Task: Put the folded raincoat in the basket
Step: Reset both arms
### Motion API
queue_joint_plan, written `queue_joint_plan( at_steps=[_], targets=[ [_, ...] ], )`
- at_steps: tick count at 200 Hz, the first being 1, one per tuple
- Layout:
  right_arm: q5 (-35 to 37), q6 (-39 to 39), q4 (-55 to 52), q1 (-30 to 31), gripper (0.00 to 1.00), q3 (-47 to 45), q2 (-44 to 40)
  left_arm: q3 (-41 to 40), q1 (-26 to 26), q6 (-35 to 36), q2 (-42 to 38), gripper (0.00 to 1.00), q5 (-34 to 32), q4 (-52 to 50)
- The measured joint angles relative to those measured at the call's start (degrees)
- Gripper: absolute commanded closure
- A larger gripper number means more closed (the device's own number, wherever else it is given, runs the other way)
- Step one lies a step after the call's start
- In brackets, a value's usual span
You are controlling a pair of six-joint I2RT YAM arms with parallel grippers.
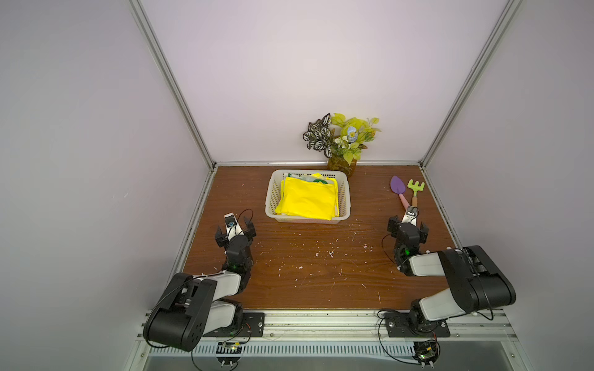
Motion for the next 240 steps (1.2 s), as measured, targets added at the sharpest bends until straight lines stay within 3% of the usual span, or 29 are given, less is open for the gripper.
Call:
queue_joint_plan(
  at_steps=[35, 70, 104, 113, 136, 172, 240],
  targets=[
    [-6.7, 0.5, 3.2, -2.1, 0.01, 0.1, 0.1, -0.6, 0.9, 3.0, 3.1, 0.05, 4.1, 6.6],
    [-10.3, 0.9, 4.9, -4.3, 0.0, -0.5, -0.3, 0.3, 2.5, 5.4, 16.4, 0.06, 9.1, 15.9],
    [-12.6, 0.9, 5.8, -4.3, 0.01, -0.9, -0.3, 2.2, 3.9, 5.7, 16.2, 0.08, 12.7, 15.7],
    [-12.9, 0.9, 6.0, -4.3, 0.0, -1.0, -0.3, 3.3, 4.6, 5.6, 15.8, 0.0, 13.7, 14.5],
    [-13.2, 0.5, 6.6, -4.0, 0.0, -1.0, -0.3, 4.6, 5.6, 5.4, 15.6, 0.0, 15.7, 14.0],
    [-15.0, -1.4, 14.8, -2.4, 0.01, -5.3, 1.1, 4.5, 5.7, 5.4, 15.7, 0.0, 16.8, 13.9],
    [-15.8, -1.5, 15.5, -2.8, 0.0, -5.8, 1.8, 4.5, 5.7, 5.4, 15.7, 0.0, 17.5, 13.9]
  ],
)
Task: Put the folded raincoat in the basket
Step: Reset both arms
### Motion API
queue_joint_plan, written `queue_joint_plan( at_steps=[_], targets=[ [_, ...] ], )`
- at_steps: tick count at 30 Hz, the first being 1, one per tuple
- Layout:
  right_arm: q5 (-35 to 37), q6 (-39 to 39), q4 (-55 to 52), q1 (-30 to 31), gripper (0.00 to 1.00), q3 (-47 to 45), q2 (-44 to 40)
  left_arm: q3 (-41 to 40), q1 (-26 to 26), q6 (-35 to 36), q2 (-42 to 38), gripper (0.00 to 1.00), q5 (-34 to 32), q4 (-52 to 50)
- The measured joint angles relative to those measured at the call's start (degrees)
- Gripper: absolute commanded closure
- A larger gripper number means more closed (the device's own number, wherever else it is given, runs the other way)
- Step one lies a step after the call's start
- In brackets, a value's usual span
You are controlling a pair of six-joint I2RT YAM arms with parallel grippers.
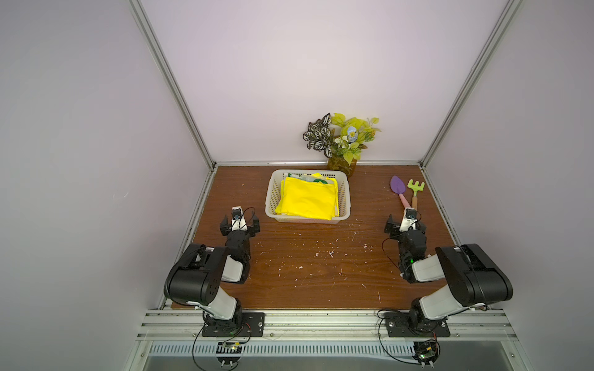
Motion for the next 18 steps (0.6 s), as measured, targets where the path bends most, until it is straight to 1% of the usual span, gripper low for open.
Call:
queue_joint_plan(
  at_steps=[18],
  targets=[
    [0.0, 0.0, 1.4, 0.0, 0.0, 0.0, 0.0, 0.1, 0.4, 0.0, 0.0, 0.0, 0.8, -0.7]
  ],
)
